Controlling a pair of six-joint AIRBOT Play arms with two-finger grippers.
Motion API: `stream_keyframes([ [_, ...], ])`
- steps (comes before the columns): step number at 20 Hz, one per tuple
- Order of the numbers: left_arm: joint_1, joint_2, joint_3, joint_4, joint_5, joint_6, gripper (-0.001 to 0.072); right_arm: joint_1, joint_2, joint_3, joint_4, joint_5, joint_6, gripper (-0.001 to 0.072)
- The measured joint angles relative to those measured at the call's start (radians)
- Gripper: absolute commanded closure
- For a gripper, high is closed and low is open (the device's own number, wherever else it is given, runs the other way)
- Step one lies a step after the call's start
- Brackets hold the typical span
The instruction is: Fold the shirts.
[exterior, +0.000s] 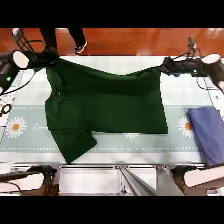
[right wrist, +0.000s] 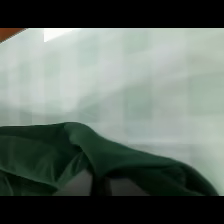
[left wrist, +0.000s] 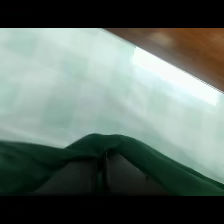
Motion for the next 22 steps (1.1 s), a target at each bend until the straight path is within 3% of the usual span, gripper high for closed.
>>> stream_keyframes([
  [1, 0.014, -0.027, 0.006, -0.033, -0.008, -0.003, 0.0201, -0.002, -0.05, 0.048, 0.009, 0.014, 0.024, 0.0296],
  [5, 0.121, -0.073, 0.059, -0.106, -0.188, 0.086, 0.0201, -0.074, -0.114, 0.168, -0.011, 0.171, 0.076, 0.0298],
  [8, 0.274, -0.026, 0.062, -0.11, -0.408, 0.204, 0.0201, -0.203, -0.043, 0.169, -0.131, 0.381, 0.085, 0.0298],
  [10, 0.38, 0.059, -0.033, -0.114, -0.509, 0.275, 0.0201, -0.295, 0.07, 0.055, -0.198, 0.443, 0.071, 0.0298],
  [17, 0.733, 0.356, -0.655, -0.415, -0.666, 0.562, 0.0201, -0.478, 0.556, -0.682, -0.095, 0.301, -0.115, 0.0298],
  [22, 0.849, 0.376, -0.815, -0.449, -0.674, 0.655, 0.0201, -0.5, 0.681, -0.849, -0.045, 0.273, -0.153, 0.0298],
])
